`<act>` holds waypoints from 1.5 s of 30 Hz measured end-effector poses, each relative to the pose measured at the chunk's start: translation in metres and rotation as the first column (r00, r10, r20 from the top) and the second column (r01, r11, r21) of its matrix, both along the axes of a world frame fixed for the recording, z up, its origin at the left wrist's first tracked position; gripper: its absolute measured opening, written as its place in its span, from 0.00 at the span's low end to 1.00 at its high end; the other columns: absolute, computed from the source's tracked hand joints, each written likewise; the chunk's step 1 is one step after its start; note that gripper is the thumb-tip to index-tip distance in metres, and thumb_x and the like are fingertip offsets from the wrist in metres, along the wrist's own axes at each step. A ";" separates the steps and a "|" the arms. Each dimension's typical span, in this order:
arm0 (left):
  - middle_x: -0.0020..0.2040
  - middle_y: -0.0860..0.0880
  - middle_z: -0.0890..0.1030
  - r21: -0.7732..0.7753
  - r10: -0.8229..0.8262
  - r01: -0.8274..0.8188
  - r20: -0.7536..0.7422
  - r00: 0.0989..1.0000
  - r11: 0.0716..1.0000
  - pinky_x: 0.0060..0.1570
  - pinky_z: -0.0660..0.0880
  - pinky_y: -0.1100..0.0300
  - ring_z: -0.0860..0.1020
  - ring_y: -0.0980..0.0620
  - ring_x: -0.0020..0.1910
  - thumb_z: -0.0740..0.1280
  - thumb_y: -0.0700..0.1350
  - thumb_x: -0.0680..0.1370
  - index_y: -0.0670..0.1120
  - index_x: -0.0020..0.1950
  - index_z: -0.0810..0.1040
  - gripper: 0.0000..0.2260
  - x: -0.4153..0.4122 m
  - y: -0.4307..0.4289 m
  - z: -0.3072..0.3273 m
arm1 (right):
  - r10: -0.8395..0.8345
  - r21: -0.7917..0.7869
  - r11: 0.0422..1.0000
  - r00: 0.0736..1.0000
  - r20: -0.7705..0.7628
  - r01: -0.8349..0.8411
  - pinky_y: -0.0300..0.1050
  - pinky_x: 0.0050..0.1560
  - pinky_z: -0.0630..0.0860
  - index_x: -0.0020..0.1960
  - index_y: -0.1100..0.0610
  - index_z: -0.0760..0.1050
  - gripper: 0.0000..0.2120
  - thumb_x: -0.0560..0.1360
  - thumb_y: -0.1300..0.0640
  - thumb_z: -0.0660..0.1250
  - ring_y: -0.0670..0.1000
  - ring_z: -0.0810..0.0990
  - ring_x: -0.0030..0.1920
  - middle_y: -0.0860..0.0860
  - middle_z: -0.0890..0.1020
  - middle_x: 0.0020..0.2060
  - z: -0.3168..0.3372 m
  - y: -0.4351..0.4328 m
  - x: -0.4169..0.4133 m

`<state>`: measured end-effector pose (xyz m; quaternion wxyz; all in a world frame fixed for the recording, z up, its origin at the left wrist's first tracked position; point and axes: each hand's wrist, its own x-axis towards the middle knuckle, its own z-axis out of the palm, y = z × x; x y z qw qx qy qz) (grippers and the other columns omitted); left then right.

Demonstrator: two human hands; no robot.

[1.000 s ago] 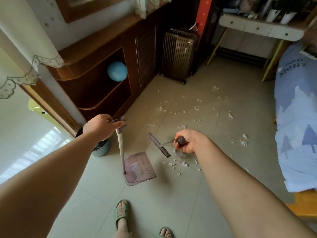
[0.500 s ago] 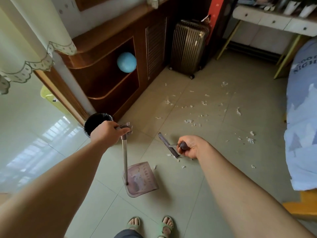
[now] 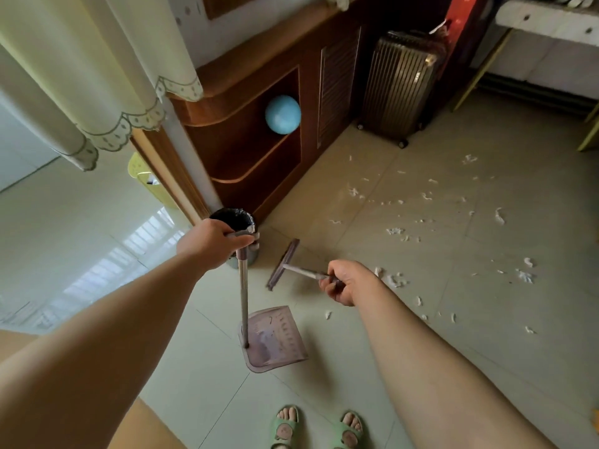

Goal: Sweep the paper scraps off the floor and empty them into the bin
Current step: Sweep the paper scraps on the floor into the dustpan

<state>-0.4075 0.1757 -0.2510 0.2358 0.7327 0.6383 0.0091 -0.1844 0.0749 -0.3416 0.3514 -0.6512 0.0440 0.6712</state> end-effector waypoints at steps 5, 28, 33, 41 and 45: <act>0.36 0.49 0.82 0.005 0.037 -0.037 -0.016 0.999 0.999 0.38 0.75 0.56 0.80 0.50 0.38 0.68 0.65 0.73 0.49 0.38 0.82 0.20 -0.019 0.016 -0.004 | 0.020 0.017 1.000 0.999 -0.041 -0.020 0.32 0.13 0.58 0.41 0.64 0.67 0.11 0.76 0.69 0.47 0.44 0.62 0.14 0.56 0.67 0.32 -0.034 0.020 -0.046; 0.37 0.48 0.82 -0.039 -0.189 0.189 -0.021 0.982 0.981 0.34 0.71 0.57 0.78 0.50 0.36 0.71 0.64 0.71 0.49 0.37 0.82 0.19 0.000 0.003 -0.007 | 0.091 -0.281 0.958 0.875 0.475 0.052 0.35 0.20 0.60 0.35 0.64 0.68 0.12 0.76 0.70 0.54 0.50 0.66 0.25 0.59 0.73 0.31 -0.029 -0.100 0.068; 0.36 0.46 0.82 -0.066 -0.183 0.182 -0.004 0.983 0.981 0.34 0.71 0.57 0.79 0.48 0.34 0.72 0.64 0.70 0.48 0.37 0.83 0.19 0.001 0.004 -0.003 | 0.069 -0.214 0.976 0.860 0.505 0.048 0.33 0.20 0.59 0.39 0.65 0.71 0.08 0.74 0.72 0.56 0.49 0.67 0.24 0.59 0.73 0.30 -0.013 -0.093 0.050; 0.33 0.48 0.80 -0.032 -0.208 0.209 0.019 0.978 0.977 0.32 0.70 0.57 0.77 0.50 0.33 0.72 0.66 0.69 0.49 0.35 0.81 0.20 0.019 -0.023 0.003 | 0.069 -0.173 0.985 0.920 0.387 -0.001 0.30 0.15 0.57 0.38 0.65 0.67 0.11 0.78 0.70 0.54 0.45 0.64 0.15 0.58 0.71 0.31 -0.008 -0.123 0.045; 0.35 0.48 0.80 -0.015 -0.221 0.221 0.006 0.975 0.975 0.30 0.68 0.57 0.76 0.51 0.33 0.72 0.66 0.69 0.50 0.37 0.81 0.19 0.039 -0.038 0.006 | 0.241 -0.284 0.948 0.911 0.334 -0.147 0.32 0.14 0.57 0.40 0.66 0.68 0.10 0.79 0.68 0.53 0.46 0.63 0.13 0.58 0.71 0.31 -0.015 -0.130 0.058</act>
